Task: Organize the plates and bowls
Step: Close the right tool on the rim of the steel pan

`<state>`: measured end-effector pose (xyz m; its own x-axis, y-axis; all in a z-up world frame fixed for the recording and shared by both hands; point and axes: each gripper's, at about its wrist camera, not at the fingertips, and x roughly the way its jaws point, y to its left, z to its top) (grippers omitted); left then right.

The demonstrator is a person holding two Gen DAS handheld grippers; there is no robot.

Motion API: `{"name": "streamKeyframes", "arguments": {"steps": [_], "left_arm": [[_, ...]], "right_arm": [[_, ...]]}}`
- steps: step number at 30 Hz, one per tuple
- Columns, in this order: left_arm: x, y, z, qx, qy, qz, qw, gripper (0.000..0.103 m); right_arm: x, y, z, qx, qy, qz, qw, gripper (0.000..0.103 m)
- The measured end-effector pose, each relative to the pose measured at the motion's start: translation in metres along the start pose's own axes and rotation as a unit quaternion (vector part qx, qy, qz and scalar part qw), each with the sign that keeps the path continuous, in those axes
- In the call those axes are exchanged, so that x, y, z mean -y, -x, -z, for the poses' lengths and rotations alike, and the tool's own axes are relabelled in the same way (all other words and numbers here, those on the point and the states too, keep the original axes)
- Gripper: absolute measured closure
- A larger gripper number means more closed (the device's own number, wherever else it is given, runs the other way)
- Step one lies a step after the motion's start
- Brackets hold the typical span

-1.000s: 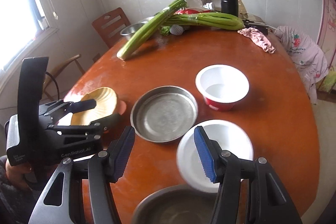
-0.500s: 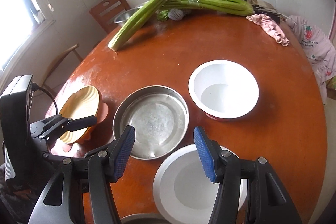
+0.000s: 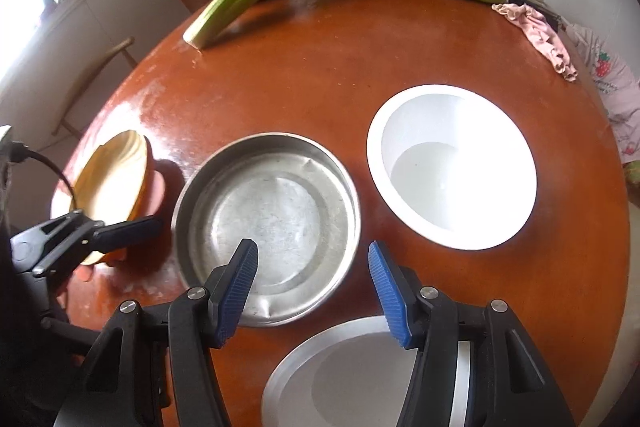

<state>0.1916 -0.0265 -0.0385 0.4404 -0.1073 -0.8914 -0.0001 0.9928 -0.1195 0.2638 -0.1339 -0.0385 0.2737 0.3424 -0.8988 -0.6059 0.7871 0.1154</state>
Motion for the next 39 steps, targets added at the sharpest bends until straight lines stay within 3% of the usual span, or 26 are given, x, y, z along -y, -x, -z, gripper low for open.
{"name": "streamKeyframes", "arguments": {"steps": [11,18,39], "left_arm": [[-0.010,-0.013,-0.002,-0.020,0.014,0.009,0.9997,0.033],[-0.008,-0.022,-0.004,-0.028,0.012,0.020,0.9993,0.040],[-0.018,0.012,-0.003,0.021,0.011,0.010,0.9997,0.040]], "right_arm": [[-0.004,-0.027,-0.010,-0.033,0.005,0.018,0.999,0.044],[-0.003,-0.034,-0.012,-0.035,-0.006,-0.009,0.999,0.045],[-0.009,0.003,-0.006,0.007,-0.015,-0.037,0.999,0.045]]}}
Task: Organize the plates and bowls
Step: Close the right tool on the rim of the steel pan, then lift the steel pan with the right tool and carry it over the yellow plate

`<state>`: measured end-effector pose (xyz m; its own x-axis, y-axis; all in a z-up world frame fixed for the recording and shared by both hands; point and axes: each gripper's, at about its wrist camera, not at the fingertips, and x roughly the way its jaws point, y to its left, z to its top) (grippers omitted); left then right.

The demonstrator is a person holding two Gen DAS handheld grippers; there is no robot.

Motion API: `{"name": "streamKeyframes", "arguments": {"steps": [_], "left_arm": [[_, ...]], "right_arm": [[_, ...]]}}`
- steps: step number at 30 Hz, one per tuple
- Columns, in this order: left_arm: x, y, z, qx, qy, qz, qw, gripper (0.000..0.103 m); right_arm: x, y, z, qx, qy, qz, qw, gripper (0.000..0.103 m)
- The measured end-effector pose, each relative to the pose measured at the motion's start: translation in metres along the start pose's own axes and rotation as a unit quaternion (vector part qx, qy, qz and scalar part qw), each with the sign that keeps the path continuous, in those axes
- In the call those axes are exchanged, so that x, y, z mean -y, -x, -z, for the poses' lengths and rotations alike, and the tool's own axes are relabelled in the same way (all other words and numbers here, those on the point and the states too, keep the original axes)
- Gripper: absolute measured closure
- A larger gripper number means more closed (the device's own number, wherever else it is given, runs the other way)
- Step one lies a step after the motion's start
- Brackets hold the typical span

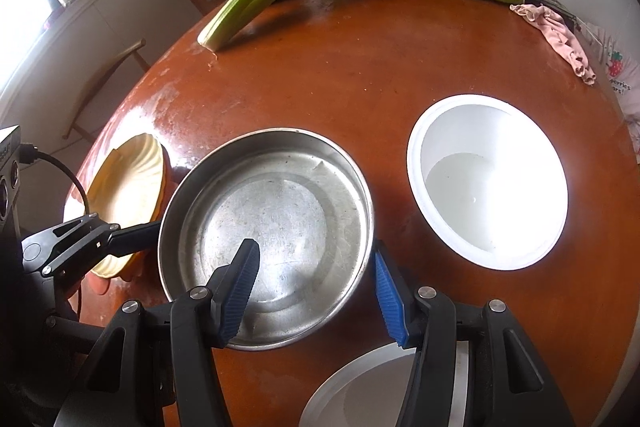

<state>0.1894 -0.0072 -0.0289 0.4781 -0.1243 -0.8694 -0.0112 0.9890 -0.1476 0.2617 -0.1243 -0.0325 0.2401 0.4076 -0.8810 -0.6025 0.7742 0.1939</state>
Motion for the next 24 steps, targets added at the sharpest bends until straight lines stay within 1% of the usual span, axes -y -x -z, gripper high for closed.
{"name": "streamKeyframes", "arguments": {"steps": [16,24], "left_arm": [[0.005,0.024,0.005,0.026,-0.014,-0.012,0.9995,0.040],[0.003,0.039,0.011,0.041,-0.011,-0.015,0.9990,0.040]], "right_arm": [[-0.012,0.024,0.010,0.024,-0.003,-0.002,1.000,0.045],[-0.022,0.038,0.015,0.039,0.002,-0.005,0.999,0.045]]}}
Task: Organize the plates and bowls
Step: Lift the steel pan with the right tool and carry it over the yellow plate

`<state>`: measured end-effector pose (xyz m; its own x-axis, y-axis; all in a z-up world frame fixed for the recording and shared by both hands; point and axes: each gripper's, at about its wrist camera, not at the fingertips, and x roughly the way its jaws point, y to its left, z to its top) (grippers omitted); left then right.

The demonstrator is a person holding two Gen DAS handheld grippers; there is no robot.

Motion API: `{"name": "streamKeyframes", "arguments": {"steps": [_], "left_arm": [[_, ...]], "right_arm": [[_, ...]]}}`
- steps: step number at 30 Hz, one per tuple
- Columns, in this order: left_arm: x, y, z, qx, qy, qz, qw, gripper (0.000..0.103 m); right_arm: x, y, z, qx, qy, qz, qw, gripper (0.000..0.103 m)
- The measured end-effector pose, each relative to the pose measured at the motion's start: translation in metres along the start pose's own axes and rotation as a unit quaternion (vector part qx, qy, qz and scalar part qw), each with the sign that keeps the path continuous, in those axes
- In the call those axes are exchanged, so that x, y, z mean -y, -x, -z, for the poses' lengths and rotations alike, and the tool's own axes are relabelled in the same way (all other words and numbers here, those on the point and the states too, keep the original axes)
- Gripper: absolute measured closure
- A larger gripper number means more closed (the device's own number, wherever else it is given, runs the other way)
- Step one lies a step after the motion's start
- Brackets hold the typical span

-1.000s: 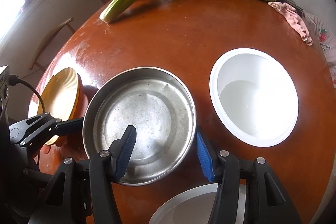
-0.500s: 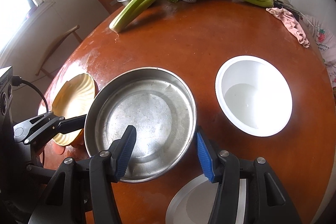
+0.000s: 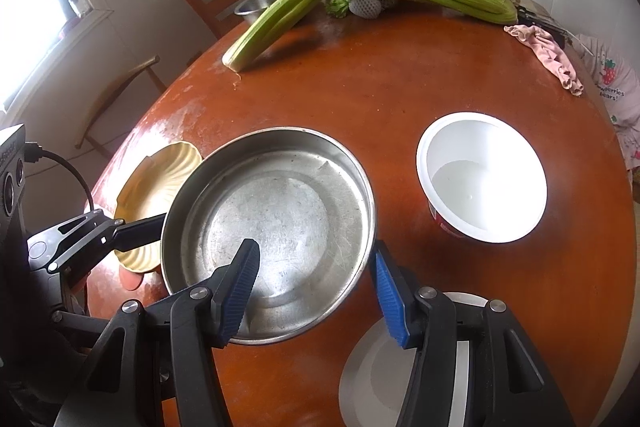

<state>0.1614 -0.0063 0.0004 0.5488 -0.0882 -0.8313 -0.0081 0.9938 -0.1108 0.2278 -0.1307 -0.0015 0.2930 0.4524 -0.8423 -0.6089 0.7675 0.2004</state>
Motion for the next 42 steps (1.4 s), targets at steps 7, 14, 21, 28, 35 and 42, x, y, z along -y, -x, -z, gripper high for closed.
{"name": "streamKeyframes", "arguments": {"steps": [7,14,21,28,35,42], "left_arm": [[-0.007,0.017,0.005,0.016,0.005,-0.004,0.9998,0.040],[-0.026,0.037,0.014,0.032,0.018,-0.010,0.9993,0.040],[-0.049,0.053,0.025,0.042,0.037,-0.028,0.9980,0.040],[-0.075,0.060,0.038,0.044,0.057,-0.041,0.9965,0.040],[-0.097,0.066,0.047,0.045,0.072,-0.053,0.9950,0.040],[-0.112,0.061,0.052,0.040,0.084,-0.054,0.9942,0.040]], "right_arm": [[-0.015,0.011,0.002,0.011,0.012,0.000,1.000,0.045],[-0.039,0.014,0.000,0.016,0.030,-0.003,0.999,0.045],[-0.073,0.007,-0.005,0.015,0.056,-0.012,0.998,0.045],[-0.102,-0.009,-0.011,0.006,0.076,-0.025,0.997,0.045],[-0.123,-0.024,-0.016,-0.002,0.094,-0.032,0.995,0.045],[-0.139,-0.041,-0.021,-0.010,0.104,-0.033,0.994,0.045]]}}
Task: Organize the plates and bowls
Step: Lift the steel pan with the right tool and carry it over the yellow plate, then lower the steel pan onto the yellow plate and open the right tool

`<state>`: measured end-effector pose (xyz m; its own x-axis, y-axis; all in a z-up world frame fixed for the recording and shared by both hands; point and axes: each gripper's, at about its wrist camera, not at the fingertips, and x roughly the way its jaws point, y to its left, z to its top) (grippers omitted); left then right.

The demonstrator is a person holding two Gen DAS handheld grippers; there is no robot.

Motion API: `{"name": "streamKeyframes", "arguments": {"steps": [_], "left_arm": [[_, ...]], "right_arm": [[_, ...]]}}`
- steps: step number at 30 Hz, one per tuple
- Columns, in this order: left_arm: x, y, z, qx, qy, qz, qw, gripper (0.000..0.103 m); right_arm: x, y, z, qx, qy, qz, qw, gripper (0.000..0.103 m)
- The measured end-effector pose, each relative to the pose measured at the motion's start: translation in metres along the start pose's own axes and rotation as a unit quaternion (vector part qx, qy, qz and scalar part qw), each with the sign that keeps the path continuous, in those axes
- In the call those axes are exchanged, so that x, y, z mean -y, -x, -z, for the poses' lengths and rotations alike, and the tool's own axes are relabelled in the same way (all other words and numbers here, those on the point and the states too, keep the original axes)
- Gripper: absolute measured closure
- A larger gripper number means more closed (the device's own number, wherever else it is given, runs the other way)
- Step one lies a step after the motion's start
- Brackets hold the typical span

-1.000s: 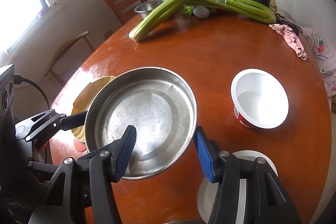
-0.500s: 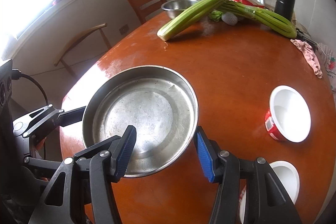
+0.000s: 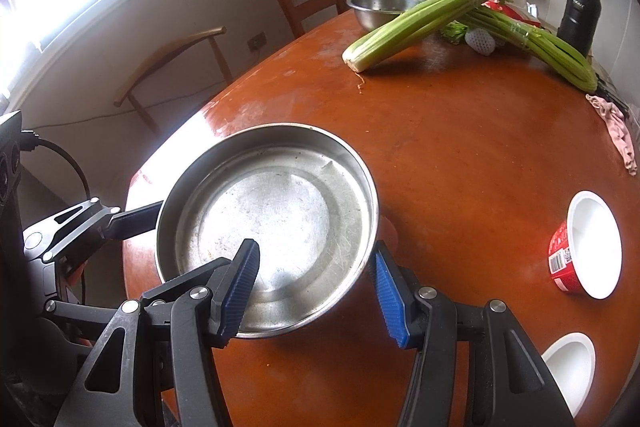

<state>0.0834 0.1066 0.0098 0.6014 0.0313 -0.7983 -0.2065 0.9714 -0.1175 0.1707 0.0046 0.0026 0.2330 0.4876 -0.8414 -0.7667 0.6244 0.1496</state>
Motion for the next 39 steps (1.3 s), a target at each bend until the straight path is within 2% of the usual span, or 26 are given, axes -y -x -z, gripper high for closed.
{"name": "streamKeyframes", "arguments": {"steps": [26,39], "left_arm": [[-0.004,-0.033,0.007,-0.037,0.005,0.005,0.9993,0.040],[-0.004,-0.040,0.005,-0.035,0.004,-0.002,0.9994,0.040]], "right_arm": [[0.010,-0.030,0.004,-0.034,-0.014,0.001,0.999,0.045],[0.008,-0.038,0.001,-0.036,-0.007,0.013,0.999,0.045]]}}
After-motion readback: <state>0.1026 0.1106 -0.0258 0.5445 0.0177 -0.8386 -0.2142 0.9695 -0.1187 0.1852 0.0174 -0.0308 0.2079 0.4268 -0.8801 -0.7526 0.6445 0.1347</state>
